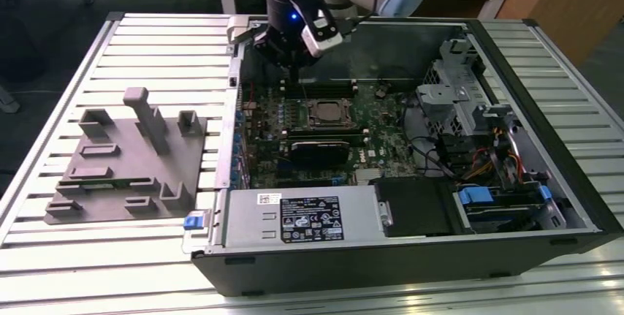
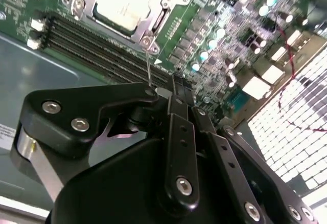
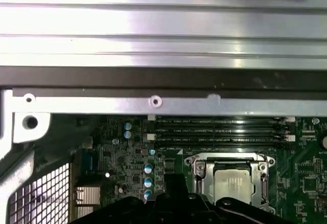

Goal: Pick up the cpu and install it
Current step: 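Install the first cpu locking lever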

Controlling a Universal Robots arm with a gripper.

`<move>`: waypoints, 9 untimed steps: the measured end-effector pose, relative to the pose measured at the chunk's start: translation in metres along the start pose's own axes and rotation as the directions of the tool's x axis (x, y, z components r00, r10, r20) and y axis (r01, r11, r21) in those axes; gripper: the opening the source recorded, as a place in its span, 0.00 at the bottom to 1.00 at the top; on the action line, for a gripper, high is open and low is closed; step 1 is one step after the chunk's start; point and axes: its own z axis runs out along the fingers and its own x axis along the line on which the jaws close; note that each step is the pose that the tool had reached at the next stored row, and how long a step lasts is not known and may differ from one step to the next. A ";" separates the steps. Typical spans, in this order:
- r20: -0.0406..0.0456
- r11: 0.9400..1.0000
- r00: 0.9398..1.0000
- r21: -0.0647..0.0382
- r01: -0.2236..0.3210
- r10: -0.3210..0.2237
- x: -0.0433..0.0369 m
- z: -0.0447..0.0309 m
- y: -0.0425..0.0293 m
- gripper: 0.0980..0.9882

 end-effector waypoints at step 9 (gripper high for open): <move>0.000 1.000 1.000 -0.001 0.002 -0.002 -0.0087 0.0023 0.0102 0.01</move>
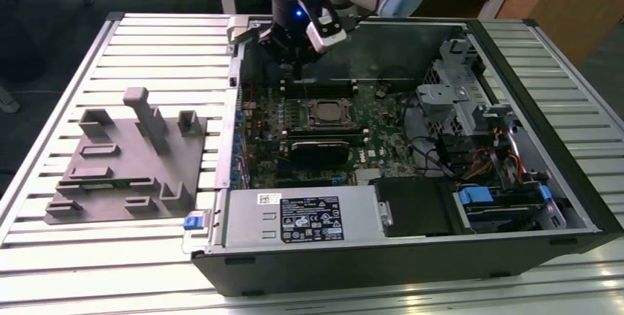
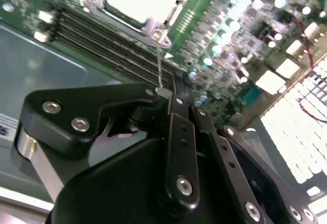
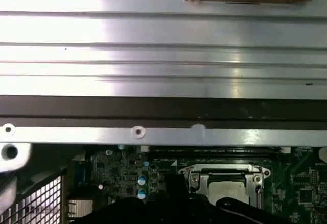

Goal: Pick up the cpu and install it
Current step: 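Install the first cpu locking lever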

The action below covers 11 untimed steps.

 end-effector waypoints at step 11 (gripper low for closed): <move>0.000 1.000 1.000 -0.010 0.000 0.000 -0.0374 0.0056 -0.0012 0.01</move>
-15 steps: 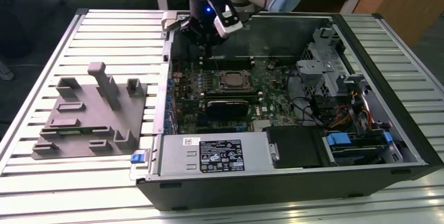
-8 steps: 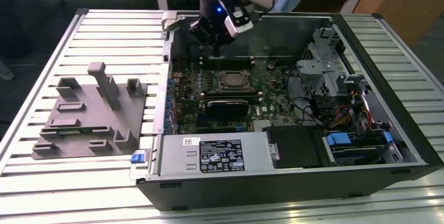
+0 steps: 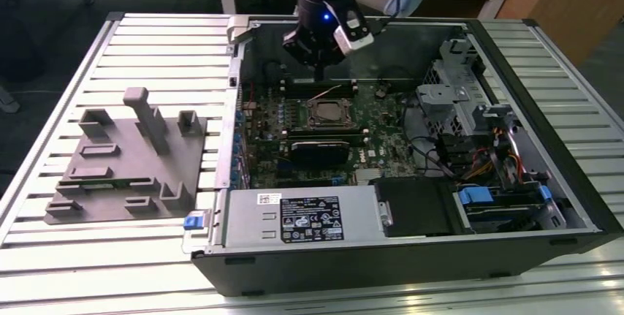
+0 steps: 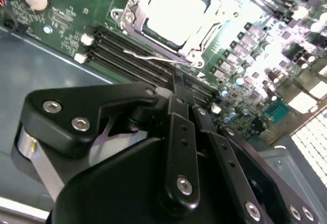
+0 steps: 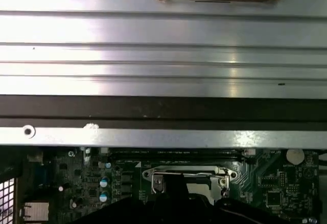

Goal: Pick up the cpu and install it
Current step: 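Install the first cpu locking lever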

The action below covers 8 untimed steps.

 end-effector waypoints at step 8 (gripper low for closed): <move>0.000 0.999 1.000 -0.047 -0.001 0.001 -0.0027 0.0074 -0.0036 0.01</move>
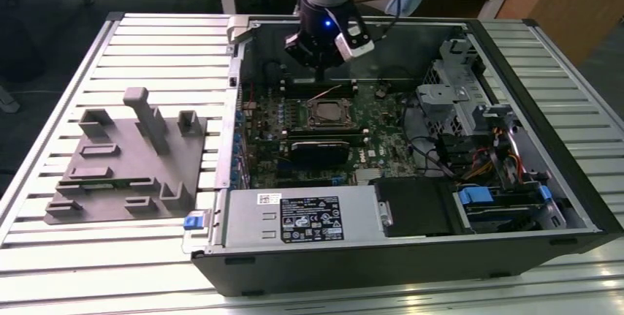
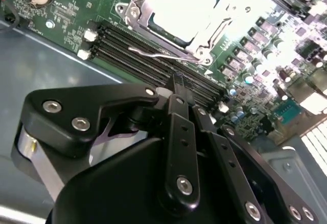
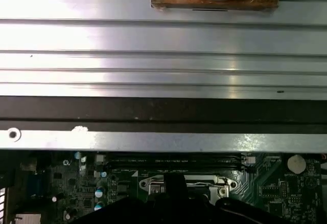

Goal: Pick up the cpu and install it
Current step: 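Install the first cpu locking lever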

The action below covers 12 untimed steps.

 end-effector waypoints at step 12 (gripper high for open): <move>0.000 1.000 1.000 0.001 0.000 0.000 -0.0130 0.0162 -0.0009 0.01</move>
